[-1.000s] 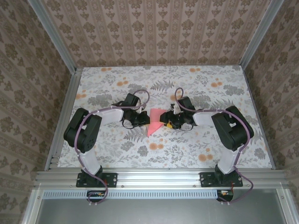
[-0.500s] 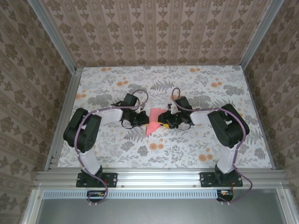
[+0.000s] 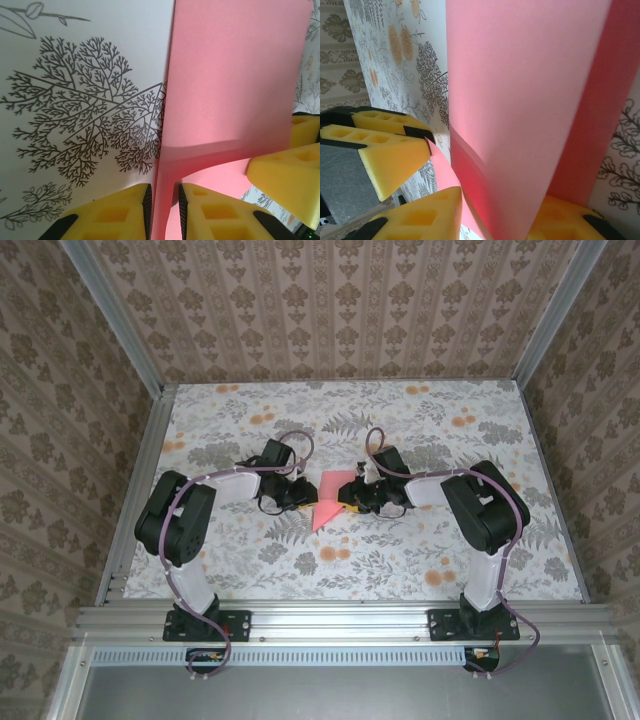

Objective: Fold a paper plane with a square sheet of paper (pick it up from the middle)
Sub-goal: Fourth fold the wing at the center of the table.

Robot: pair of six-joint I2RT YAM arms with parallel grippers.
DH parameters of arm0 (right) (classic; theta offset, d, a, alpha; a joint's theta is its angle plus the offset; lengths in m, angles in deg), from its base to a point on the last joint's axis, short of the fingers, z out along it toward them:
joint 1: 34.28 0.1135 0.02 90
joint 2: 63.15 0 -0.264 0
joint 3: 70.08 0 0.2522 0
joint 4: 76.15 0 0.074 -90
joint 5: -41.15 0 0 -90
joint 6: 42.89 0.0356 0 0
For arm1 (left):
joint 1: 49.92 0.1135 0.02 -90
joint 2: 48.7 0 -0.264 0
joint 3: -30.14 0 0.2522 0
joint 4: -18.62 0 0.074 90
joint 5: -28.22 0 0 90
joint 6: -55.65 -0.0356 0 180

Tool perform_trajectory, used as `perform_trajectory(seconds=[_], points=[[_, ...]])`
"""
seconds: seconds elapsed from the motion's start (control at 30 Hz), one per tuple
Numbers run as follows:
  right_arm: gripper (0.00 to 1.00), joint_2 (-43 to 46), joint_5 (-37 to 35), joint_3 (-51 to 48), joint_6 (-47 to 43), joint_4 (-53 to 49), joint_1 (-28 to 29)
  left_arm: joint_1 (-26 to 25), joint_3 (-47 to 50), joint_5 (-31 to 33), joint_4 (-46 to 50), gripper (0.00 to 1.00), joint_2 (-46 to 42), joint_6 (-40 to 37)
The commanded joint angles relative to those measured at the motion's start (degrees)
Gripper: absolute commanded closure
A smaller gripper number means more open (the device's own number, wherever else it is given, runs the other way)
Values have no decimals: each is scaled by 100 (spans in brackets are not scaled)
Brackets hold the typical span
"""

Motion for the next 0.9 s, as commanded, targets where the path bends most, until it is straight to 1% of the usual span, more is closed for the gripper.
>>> perform_trajectory(seconds=[0.0, 0.13, 0.17, 0.23, 0.3, 0.37, 0.47, 0.6, 0.8, 0.87], points=[[75, -171, 171, 140, 57, 137, 49, 29, -74, 60, 195, 75, 127, -66], [89, -142, 103, 151, 170, 157, 75, 31, -144, 154, 352, 73, 66, -134], [91, -110, 26, 142, 212, 149, 76, 31, -175, 205, 422, 72, 6, -167], [95, 71, -256, 105, 271, 29, 92, 31, -223, 375, 572, 68, -176, -232], [99, 325, -640, 51, 314, -200, 102, 30, -231, 512, 646, 62, -408, -282], [100, 652, -1032, -16, 355, -372, 128, 31, -203, 609, 659, 56, -646, -300], [100, 1126, -1588, -10, 393, -831, 181, 16, -122, 805, 593, 42, -1003, -376], [100, 1586, -2259, 21, 692, -1288, 339, -11, 152, 926, 129, 28, -1440, -558], [100, 1765, -3239, 244, 1489, -1986, 776, -167, 766, 1059, -974, 6, -1865, -1185], [100, 1735, -3504, 376, 1696, -2200, 907, -238, 908, 1146, -1245, 1, -1905, -1390]])
